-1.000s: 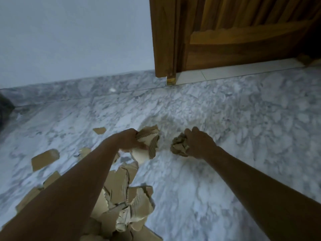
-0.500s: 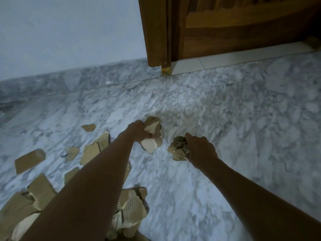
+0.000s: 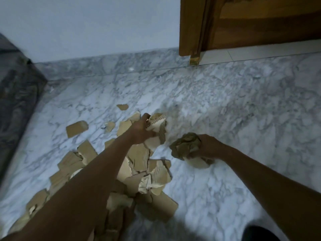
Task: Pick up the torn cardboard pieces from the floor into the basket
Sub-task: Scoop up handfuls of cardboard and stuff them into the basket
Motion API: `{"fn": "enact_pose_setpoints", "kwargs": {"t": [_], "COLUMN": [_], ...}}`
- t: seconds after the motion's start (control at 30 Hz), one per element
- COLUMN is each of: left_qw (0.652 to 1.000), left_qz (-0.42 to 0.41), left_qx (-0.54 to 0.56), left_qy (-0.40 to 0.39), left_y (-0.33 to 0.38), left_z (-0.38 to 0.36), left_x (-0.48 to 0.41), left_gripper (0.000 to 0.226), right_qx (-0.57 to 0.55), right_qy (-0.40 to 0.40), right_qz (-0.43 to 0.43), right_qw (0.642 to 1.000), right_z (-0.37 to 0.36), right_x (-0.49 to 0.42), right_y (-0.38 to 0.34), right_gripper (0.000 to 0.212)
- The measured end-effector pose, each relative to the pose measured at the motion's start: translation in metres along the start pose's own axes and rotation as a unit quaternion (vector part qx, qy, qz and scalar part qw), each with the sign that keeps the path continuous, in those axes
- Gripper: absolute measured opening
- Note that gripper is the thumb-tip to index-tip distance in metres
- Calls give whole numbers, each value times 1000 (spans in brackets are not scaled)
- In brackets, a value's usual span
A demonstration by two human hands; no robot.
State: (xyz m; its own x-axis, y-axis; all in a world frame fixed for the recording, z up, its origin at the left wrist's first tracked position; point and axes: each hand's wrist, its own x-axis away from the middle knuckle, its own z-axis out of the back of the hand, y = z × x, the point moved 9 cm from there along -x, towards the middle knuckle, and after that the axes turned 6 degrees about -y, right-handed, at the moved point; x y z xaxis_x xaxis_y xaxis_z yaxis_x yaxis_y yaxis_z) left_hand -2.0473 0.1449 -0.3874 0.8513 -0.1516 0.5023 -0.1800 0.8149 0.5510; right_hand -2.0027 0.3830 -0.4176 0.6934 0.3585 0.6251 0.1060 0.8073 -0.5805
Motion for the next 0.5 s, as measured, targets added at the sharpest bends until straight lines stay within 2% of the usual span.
{"fn": "enact_pose_setpoints", "kwargs": {"t": [0.07,0.17,0.27,0.33,0.43,0.5], "left_qw": [999,995,993,992,988,982], "left_qz": [41,80,85,87,87,74], "left_qx": [-15,-36,-34,-36,-40,-63], "left_qy": [-12,-52,-80,-86,-124,-159], "left_y": [-31,-72,-101,-114,-119,-109], "left_z": [13,16,10,6,-9,-24], "left_x": [24,58,86,100,114,122], "left_gripper": [85,86,83,84,64,50], "right_qx": [-17,30,213,270,208,149], "right_qy": [-59,-94,-36,14,-2,-30], "right_qz": [32,71,87,87,100,84], "right_qw": [998,993,972,959,973,985], "right_z": [-37,-96,-131,-137,-138,-130], "right_x": [1,-3,-6,-5,-4,-1], "right_y": [-33,-72,-87,-89,-88,-83], "right_gripper": [60,70,76,71,65,74]}}
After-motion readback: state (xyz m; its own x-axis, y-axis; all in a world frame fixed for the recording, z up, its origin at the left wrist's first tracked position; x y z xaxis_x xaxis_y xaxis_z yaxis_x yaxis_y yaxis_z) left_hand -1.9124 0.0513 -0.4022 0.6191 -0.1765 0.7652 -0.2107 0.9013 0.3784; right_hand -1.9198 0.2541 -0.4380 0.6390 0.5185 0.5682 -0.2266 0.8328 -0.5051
